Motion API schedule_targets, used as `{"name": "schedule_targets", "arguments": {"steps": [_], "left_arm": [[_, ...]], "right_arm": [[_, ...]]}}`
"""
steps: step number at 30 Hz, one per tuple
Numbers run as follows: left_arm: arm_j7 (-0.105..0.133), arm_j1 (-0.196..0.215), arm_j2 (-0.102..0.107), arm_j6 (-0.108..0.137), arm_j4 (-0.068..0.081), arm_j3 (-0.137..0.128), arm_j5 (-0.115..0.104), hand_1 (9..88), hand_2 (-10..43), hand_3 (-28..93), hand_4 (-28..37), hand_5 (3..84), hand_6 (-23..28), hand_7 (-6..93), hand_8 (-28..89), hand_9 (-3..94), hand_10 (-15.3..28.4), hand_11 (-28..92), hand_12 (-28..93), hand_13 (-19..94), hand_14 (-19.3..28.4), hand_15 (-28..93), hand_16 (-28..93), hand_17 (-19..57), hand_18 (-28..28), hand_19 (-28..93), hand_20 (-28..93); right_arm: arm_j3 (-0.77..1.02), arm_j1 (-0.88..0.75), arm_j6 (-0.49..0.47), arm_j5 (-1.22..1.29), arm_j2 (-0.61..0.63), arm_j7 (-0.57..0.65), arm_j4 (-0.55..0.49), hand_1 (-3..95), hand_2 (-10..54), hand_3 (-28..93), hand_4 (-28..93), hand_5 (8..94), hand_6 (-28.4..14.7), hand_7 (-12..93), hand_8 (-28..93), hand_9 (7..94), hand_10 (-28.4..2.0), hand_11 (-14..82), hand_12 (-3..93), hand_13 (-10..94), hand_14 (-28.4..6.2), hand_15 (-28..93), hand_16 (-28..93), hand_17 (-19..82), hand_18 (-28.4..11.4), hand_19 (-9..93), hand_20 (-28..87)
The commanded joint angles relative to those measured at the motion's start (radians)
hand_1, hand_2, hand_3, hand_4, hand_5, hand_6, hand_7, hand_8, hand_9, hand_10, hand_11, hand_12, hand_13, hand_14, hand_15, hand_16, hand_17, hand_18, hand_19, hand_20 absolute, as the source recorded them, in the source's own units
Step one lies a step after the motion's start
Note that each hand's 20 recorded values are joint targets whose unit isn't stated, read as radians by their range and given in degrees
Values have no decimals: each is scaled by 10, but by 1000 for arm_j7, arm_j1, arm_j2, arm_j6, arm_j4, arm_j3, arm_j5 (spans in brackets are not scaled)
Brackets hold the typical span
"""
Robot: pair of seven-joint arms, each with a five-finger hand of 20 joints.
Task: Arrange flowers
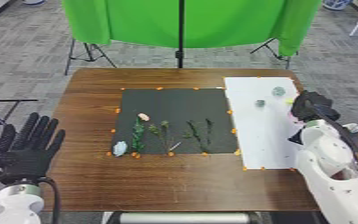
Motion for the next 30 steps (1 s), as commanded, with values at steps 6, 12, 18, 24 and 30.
{"name": "schedule_targets", "arguments": {"steps": [6,12,18,24,30], "left_arm": [[0,30,-5,5,-2,1,-14,260,121,771,-283,455,91,136,-111,396,142,200,94,310,130,222,-35,-56,134,317,123],[-16,3,2,9,7,18,-10,260,120,771,-283,456,92,138,-112,396,142,200,93,311,131,222,-34,-57,134,318,123],[-25,-23,5,14,18,33,-12,261,121,771,-283,456,92,137,-112,396,142,201,93,311,130,222,-35,-57,134,319,123],[-19,-8,12,11,18,35,-13,261,122,770,-283,456,92,137,-112,396,142,201,93,311,130,223,-35,-57,134,319,123],[-28,-13,8,0,24,39,-20,261,122,771,-283,456,92,137,-112,396,143,201,93,311,130,222,-36,-57,134,319,123]], "right_arm": [[-252,131,14,21,-45,-257,-218,631,-95,655,-283,790,27,159,7,850,-95,53,344,690,-67,275,436,254,-196,729,414],[-452,298,-5,15,-242,-382,-87,629,-95,654,-283,787,26,157,7,845,-94,49,339,687,-64,277,436,252,-195,729,416],[-576,363,-68,-61,-373,-426,67,625,-95,656,-283,784,27,155,4,841,-94,49,336,686,-63,282,437,253,-196,733,421],[-603,328,-78,-157,-430,-437,128,624,-95,658,-283,777,26,154,0,834,-94,46,330,683,-61,287,435,254,-195,734,423],[-608,317,-110,-177,-417,-410,143,624,-95,658,-283,766,27,157,-5,823,-93,46,325,676,-61,290,432,254,-194,734,424]]}}
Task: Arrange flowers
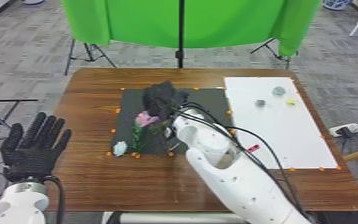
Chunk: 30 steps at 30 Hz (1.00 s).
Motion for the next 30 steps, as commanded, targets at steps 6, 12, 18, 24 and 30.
{"name": "schedule_targets", "arguments": {"steps": [6,12,18,24,30], "left_arm": [[-17,38,-13,-6,7,-8,-9,261,122,770,-283,456,92,138,-112,396,142,200,93,311,130,223,-35,-57,134,319,123],[-25,26,-11,-5,11,-3,-6,260,123,771,-283,456,91,138,-112,396,143,201,93,311,131,224,-36,-57,134,320,123],[-30,20,-6,-4,13,-2,-5,261,124,771,-283,457,92,138,-112,397,143,201,93,311,130,225,-36,-57,134,320,123],[-42,7,-6,3,21,6,-5,261,124,771,-283,457,92,139,-113,397,142,201,92,311,130,225,-36,-57,134,320,122],[-43,5,1,-5,25,2,-16,261,126,770,-283,457,92,139,-113,397,143,204,93,312,131,226,-36,-57,134,320,122]], "right_arm": [[-10,-49,-84,57,54,66,-63,602,-95,668,-283,746,23,162,-15,801,-99,61,309,661,-65,308,416,250,-197,735,425],[-10,-64,-180,84,61,75,-134,407,-95,767,-283,672,3,147,-116,702,-137,192,179,588,-112,470,245,227,-208,745,439],[-41,-74,-181,42,48,70,-129,325,-95,741,-283,656,-15,127,-111,683,-151,187,177,563,-132,499,230,212,-219,745,454],[-63,-75,-134,-9,20,93,-69,418,-95,717,-282,686,-3,139,-114,708,-139,191,177,584,-125,511,224,226,-218,752,459],[-69,-83,-102,-48,11,112,-21,482,-95,733,-282,711,5,170,-96,731,-132,206,182,604,-113,527,231,241,-219,767,461]]}}
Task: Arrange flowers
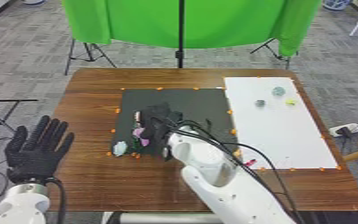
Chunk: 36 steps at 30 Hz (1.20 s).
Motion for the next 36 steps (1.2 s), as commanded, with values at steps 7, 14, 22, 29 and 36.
{"name": "schedule_targets", "arguments": {"steps": [7,14,22,29,36], "left_arm": [[-17,8,1,-7,12,0,-15,260,126,771,-283,457,92,139,-113,398,142,204,92,312,130,225,-36,-57,134,320,122],[-18,14,-6,-9,12,-2,-13,260,126,771,-283,457,91,139,-113,398,143,203,92,312,130,225,-37,-57,133,320,122],[-9,25,-12,-14,8,-7,-13,260,126,771,-283,457,92,140,-113,398,142,203,93,312,129,225,-36,-56,133,320,122],[20,40,1,-13,0,-5,-31,260,126,770,-283,457,92,139,-113,397,143,203,92,312,130,225,-36,-56,133,320,122],[27,37,0,-8,2,-8,-31,260,127,771,-283,457,92,139,-113,398,143,202,93,312,131,226,-37,-57,133,320,122]], "right_arm": [[-24,-25,115,-68,-18,30,76,557,-95,594,-283,744,-3,215,-10,753,-128,235,220,613,-114,559,241,251,-219,778,467],[-38,-19,208,-37,-2,41,58,623,-95,630,-283,798,-3,305,16,856,-113,100,397,657,-94,503,392,275,-217,793,471],[-30,16,226,18,24,71,-20,615,-95,659,-283,786,-10,325,45,855,-113,98,405,654,-93,493,413,274,-218,794,472],[-26,49,186,14,44,96,-36,603,-95,682,-283,776,-14,338,52,844,-118,96,402,644,-96,496,415,271,-220,795,472],[-27,58,172,-63,61,95,2,597,-95,697,-283,768,-16,352,49,836,-120,95,397,635,-100,502,410,265,-222,794,471]]}}
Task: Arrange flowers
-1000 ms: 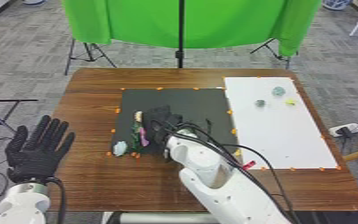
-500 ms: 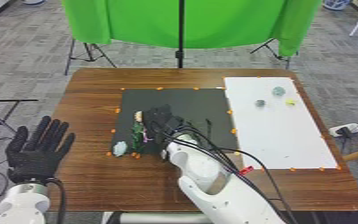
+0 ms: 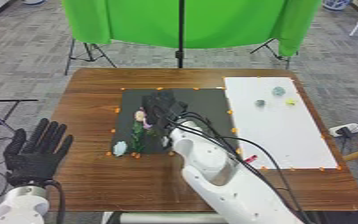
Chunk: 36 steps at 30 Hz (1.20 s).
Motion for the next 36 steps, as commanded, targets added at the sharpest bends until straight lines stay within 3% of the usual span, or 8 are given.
{"name": "schedule_targets", "arguments": {"steps": [1,6,9,11,17,24,33,36], "left_arm": [[7,16,-2,-2,1,-4,-8,260,127,770,-283,457,92,139,-113,398,143,202,92,312,131,226,-37,-57,133,320,122],[-3,10,-7,2,6,1,-5,259,127,771,-283,458,92,139,-113,398,143,203,93,312,131,227,-37,-57,133,320,122],[-2,11,-7,-2,2,-4,-29,260,127,770,-283,457,92,139,-113,398,143,204,93,312,130,226,-37,-57,133,320,123],[-5,5,-4,-4,3,-3,-19,259,128,770,-283,458,92,139,-113,398,143,203,92,311,131,226,-37,-57,133,320,122],[-6,8,-1,-4,0,-12,-23,259,127,772,-283,458,93,139,-113,398,143,203,92,311,131,228,-37,-57,133,320,122],[-31,-2,-19,4,5,-15,-7,259,128,771,-283,458,92,139,-113,398,143,204,92,312,130,227,-38,-57,134,322,123],[-36,-7,-29,1,7,-17,-4,259,129,771,-283,458,92,139,-113,398,143,205,92,312,131,228,-37,-57,134,322,122],[-19,-16,-10,-6,9,-5,-18,259,129,772,-283,458,92,140,-113,398,143,205,92,312,131,228,-38,-57,134,323,122]], "right_arm": [[6,19,-13,-104,25,6,34,596,-95,698,-283,768,-17,353,49,836,-120,95,397,635,-100,502,409,265,-222,794,471],[-8,23,3,-238,32,-50,81,598,-95,700,-283,768,-18,357,44,834,-121,97,397,634,-100,504,409,264,-223,794,471],[-14,22,7,-306,24,-82,110,599,-95,699,-283,767,-18,358,45,833,-121,96,396,633,-100,504,409,264,-224,796,472],[-23,22,4,-302,27,-79,110,600,-95,697,-283,766,-18,358,44,832,-120,96,397,631,-101,505,410,264,-224,797,473],[-27,6,-1,-278,34,-81,80,591,-95,706,-283,752,-10,296,-4,811,-121,85,377,618,-104,513,403,258,-226,797,476],[-31,8,-4,-249,35,-60,54,528,-95,748,-283,719,-10,169,-21,748,-133,159,271,601,-118,552,351,249,-231,795,475],[46,-20,-1,-161,38,-7,-14,452,-95,793,-283,692,-9,145,-117,713,-147,208,186,588,-136,597,262,243,-234,789,475],[132,-36,22,-110,74,55,-69,429,-95,793,-282,680,-15,138,-117,698,-153,201,183,576,-144,600,253,242,-235,789,473]]}}
